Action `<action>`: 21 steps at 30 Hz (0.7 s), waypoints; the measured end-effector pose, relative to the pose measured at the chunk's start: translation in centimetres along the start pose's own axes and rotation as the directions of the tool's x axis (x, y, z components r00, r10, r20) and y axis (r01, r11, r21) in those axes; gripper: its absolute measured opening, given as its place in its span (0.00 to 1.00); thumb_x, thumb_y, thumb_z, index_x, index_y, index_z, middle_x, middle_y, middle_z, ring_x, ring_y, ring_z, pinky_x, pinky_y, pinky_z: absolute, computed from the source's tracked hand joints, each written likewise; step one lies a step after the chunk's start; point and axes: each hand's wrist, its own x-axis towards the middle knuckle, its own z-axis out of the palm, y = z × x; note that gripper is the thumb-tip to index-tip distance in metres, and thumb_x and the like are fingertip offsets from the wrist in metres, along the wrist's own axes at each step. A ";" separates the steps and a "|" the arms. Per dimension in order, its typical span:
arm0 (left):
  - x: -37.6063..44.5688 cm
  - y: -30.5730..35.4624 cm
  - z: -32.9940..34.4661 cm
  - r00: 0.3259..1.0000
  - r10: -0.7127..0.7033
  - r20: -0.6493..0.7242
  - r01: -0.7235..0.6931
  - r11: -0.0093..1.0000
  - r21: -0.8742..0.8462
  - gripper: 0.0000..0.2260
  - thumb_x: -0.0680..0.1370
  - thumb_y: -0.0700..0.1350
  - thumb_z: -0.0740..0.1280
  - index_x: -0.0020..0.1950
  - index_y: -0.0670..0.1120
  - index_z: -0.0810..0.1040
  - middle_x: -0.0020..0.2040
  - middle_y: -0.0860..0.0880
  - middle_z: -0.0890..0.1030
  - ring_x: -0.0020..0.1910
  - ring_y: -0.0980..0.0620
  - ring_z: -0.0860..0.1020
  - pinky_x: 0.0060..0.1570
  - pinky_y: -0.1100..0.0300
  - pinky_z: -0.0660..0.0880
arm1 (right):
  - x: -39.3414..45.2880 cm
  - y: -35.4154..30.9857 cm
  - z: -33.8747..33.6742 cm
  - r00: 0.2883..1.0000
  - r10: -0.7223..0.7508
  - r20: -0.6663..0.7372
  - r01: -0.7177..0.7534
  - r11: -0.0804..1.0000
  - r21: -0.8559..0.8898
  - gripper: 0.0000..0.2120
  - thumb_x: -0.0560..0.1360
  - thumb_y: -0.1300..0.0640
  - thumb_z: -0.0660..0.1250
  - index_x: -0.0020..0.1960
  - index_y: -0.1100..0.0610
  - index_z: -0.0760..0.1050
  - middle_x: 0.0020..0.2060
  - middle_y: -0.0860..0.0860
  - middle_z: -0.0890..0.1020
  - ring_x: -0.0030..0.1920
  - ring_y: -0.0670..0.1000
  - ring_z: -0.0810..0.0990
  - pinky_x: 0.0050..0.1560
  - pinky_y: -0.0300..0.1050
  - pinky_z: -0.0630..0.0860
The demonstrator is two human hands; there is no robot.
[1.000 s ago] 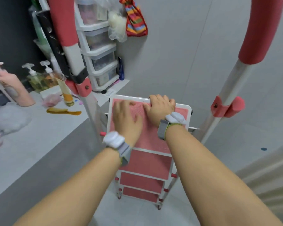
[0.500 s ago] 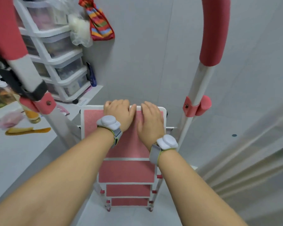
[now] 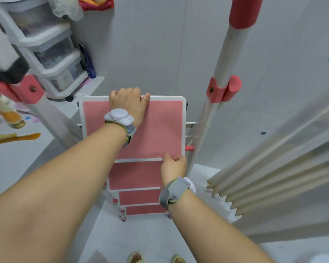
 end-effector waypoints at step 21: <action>0.4 1.1 0.8 0.996 0.073 0.051 -0.074 0.997 0.026 0.24 0.76 0.67 0.53 0.42 0.47 0.73 0.42 0.46 0.80 0.45 0.43 0.76 0.49 0.51 0.63 | -0.4 0.3 2.9 0.855 0.274 0.441 -0.508 0.617 0.601 0.18 0.66 0.45 0.77 0.49 0.53 0.77 0.52 0.54 0.83 0.53 0.56 0.82 0.63 0.56 0.74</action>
